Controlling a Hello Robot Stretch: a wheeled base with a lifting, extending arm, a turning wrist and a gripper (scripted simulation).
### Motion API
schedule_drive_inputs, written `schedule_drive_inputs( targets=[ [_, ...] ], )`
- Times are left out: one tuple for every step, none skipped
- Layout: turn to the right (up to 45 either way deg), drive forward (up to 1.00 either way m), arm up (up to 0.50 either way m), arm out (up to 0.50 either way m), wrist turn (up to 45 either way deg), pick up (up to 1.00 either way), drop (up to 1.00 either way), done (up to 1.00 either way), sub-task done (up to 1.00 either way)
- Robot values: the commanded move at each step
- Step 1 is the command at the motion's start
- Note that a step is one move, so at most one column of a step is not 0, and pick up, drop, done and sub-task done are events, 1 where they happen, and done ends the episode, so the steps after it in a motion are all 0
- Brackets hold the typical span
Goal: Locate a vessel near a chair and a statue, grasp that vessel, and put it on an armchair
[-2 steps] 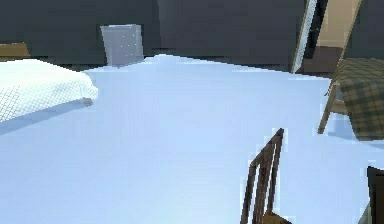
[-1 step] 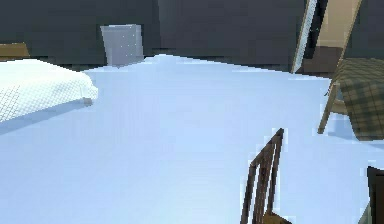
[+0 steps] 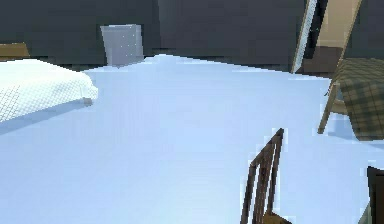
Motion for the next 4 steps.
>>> schedule_drive_inputs(
  targets=[
    [0.0,0.00,0.18,0.00,0.0,0.00,0.00,0.00,0.00],
    [0.0,0.00,0.00,0.00,-45.0,0.00,0.00,0.00,0.00],
    [0.0,0.00,0.00,0.00,-45.0,0.00,0.00,0.00,0.00],
    [0.0,0.00,0.00,-0.48,0.0,0.00,0.00,0.00,0.00]
  ],
)
